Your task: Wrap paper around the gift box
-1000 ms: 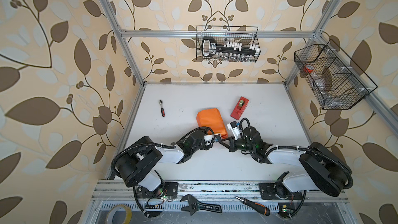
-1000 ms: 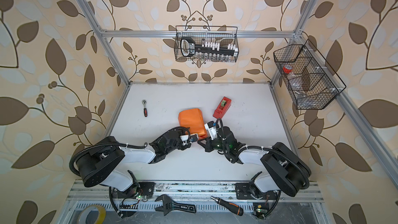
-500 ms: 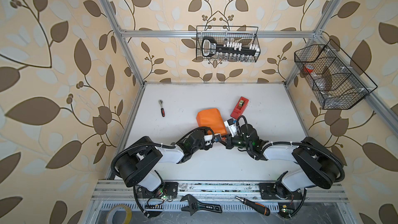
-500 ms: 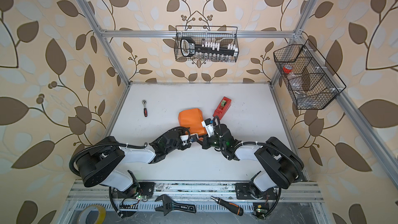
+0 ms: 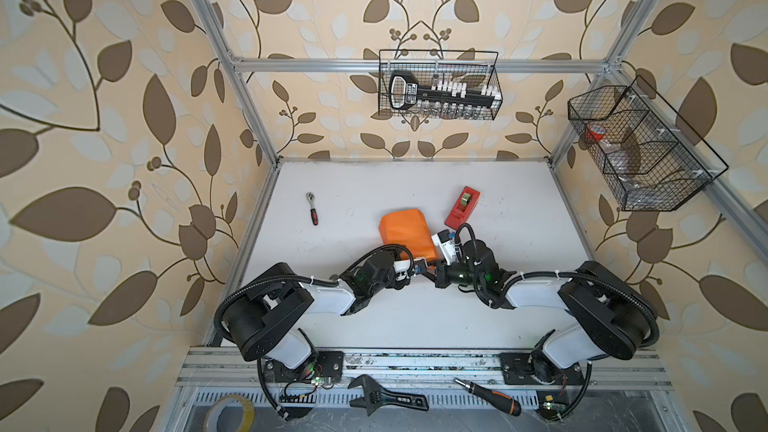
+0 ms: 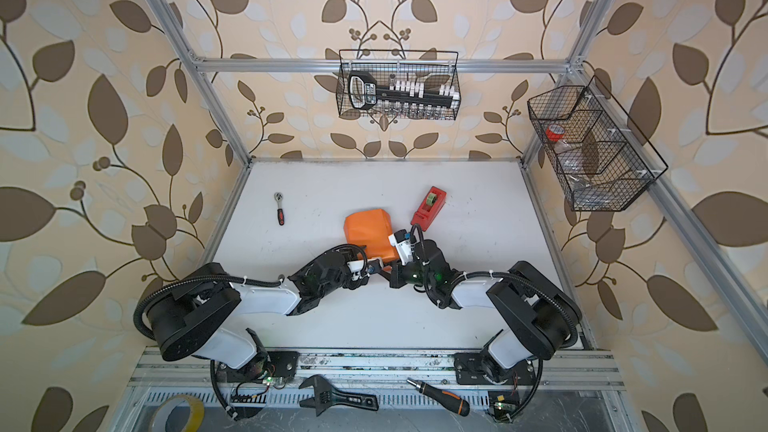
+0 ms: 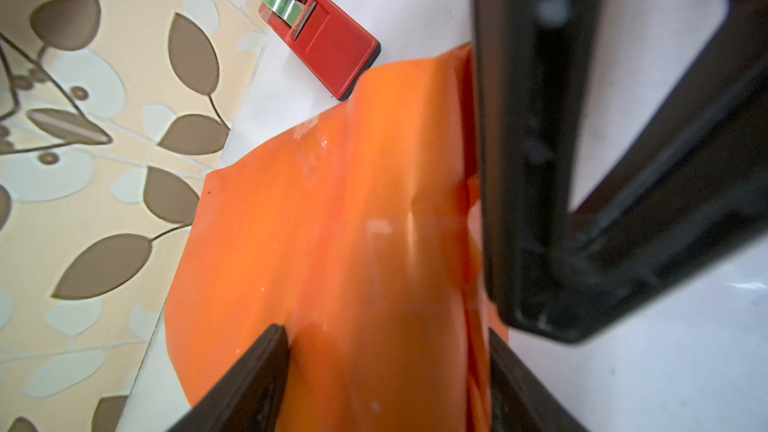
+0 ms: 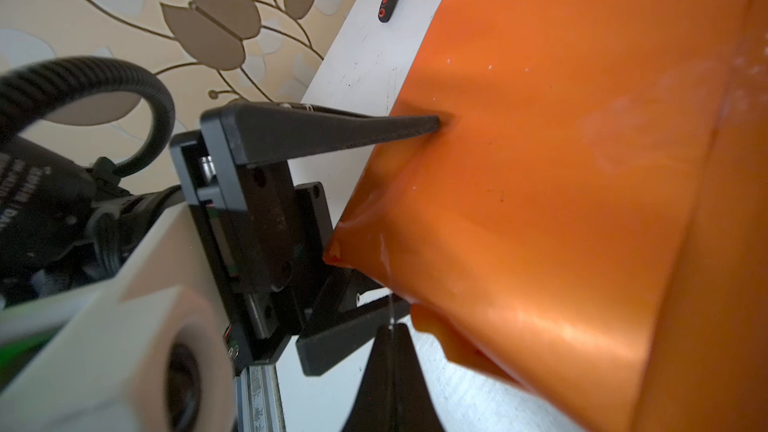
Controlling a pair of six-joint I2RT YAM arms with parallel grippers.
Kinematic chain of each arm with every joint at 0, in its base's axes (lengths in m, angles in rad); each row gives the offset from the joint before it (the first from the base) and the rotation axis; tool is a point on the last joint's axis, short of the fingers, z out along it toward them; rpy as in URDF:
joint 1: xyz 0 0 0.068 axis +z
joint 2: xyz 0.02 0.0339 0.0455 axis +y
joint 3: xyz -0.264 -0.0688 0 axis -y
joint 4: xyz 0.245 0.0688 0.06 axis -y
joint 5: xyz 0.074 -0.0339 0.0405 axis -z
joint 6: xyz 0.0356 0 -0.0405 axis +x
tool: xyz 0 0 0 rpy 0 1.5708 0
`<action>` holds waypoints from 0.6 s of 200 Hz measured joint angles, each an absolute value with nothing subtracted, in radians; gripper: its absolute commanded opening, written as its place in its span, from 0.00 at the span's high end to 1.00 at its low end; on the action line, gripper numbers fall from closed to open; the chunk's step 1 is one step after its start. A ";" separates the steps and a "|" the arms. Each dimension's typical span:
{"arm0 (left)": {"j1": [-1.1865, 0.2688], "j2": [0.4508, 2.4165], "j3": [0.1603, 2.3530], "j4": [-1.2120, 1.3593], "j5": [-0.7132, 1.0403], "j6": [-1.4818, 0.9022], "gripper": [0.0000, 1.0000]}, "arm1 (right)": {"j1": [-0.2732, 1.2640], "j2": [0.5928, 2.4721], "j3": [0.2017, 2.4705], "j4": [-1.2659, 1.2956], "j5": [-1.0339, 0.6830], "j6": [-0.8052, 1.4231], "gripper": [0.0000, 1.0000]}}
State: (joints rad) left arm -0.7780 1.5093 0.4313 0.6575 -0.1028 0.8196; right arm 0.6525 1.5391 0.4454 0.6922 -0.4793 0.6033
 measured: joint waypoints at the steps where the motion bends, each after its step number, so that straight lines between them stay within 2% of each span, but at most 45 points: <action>1: -0.778 1.509 0.431 0.657 -0.103 0.820 0.29 | 0.653 1.539 0.445 0.692 -0.480 0.603 1.00; 120: -0.778 1.509 0.433 0.655 -0.103 0.819 0.29 | 0.633 1.567 0.448 0.701 -0.479 0.609 1.00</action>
State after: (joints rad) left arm -0.7780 1.5093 0.4328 0.6548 -0.1028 0.8188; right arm 0.6327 1.5669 0.4477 0.7006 -0.4789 0.6094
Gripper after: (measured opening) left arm 0.708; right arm 0.047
